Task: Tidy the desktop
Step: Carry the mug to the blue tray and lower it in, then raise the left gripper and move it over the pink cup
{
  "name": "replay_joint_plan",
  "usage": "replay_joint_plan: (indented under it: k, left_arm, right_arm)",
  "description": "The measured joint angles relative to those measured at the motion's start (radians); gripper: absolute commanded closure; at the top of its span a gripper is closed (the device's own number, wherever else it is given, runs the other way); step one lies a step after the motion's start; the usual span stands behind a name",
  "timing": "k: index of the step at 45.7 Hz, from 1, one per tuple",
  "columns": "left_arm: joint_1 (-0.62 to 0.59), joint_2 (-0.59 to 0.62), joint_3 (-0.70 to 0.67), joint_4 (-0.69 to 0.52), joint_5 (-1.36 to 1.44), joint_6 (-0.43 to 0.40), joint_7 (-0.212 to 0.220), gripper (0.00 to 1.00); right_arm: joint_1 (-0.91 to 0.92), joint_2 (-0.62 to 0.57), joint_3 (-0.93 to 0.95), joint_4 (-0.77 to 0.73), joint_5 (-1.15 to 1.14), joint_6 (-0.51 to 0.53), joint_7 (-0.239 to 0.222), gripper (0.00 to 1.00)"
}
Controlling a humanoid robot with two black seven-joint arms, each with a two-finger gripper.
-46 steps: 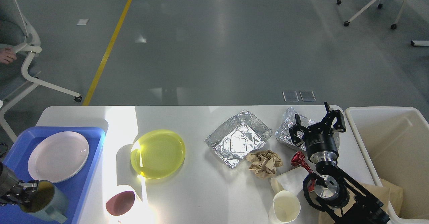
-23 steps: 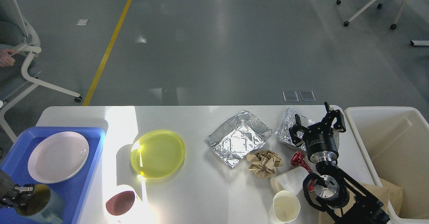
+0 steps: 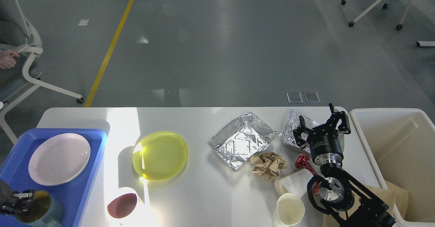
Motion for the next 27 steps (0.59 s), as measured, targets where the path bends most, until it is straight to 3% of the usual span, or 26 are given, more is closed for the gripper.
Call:
replay_joint_plan:
  k: [7, 20, 27]
  left_arm:
    - [0.000, 0.003, 0.002, -0.004, -0.077, 0.000, -0.001, 0.07]
    - [-0.012, 0.037, 0.013, -0.013, -0.099, -0.020, 0.003, 0.04]
    - [-0.067, 0.062, 0.046, -0.025, -0.099, -0.091, 0.013, 0.04]
  right_arm:
    - [0.000, 0.000, 0.000, 0.000, 0.000, 0.000, 0.000, 0.00]
    - [0.001, 0.000, 0.000, 0.000, 0.000, 0.000, 0.000, 0.00]
    - [0.000, 0.000, 0.000, 0.000, 0.000, 0.000, 0.000, 0.00]
